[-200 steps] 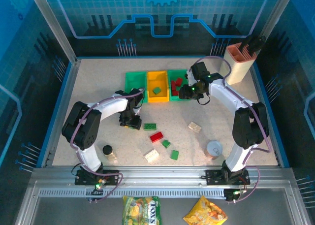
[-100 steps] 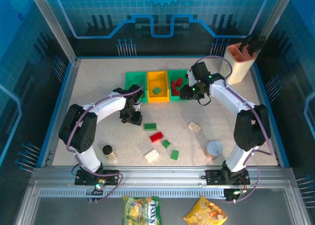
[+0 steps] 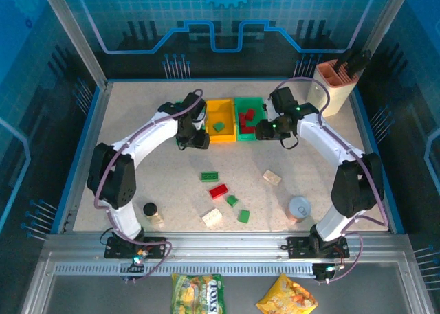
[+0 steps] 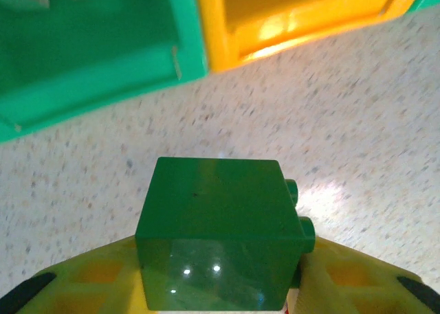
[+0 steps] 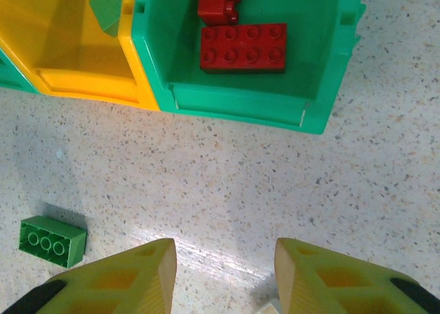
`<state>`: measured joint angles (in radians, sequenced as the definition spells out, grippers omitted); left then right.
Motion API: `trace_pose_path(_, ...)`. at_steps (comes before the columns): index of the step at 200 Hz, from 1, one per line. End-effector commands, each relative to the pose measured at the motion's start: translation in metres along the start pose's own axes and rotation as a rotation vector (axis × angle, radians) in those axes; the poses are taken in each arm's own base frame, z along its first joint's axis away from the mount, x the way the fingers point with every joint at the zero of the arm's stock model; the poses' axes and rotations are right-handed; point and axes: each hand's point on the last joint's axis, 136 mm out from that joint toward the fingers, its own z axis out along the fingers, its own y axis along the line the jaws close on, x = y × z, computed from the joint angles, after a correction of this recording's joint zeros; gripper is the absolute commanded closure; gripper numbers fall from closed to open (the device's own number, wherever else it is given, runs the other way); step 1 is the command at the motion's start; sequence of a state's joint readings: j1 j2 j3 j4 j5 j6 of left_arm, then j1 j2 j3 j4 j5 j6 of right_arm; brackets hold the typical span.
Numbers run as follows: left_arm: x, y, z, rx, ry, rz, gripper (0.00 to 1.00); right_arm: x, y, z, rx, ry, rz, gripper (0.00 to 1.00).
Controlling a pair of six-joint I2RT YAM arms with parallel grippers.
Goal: Sort the legos into containers by color
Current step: Place the lego in the container.
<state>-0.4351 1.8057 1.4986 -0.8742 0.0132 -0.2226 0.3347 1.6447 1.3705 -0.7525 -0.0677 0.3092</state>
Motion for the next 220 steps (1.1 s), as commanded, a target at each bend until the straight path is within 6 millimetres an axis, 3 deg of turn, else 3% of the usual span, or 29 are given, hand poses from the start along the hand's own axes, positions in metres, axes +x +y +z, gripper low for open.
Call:
trace_pose_path(1,-0.022,-0.021,0.001,0.07,-0.03,-0.027,0.57,0.008,-0.003,-0.013,0.001,0.003,-0.005,0.57)
trace_pose_path(129,-0.146,-0.061,0.017,0.191,-0.287,-0.161,0.56,0.025,-0.019,-0.044,0.051,-0.023,0.01,0.57)
trace_pose_path(173,-0.168,-0.059,0.039,0.166,-0.309,-0.16,0.56,0.03,-0.021,-0.051,0.058,-0.027,0.011,0.57)
trace_pose_path(220,-0.173,-0.051,0.066,0.127,-0.305,-0.191,0.56,0.039,-0.022,-0.052,0.061,-0.014,0.017,0.57)
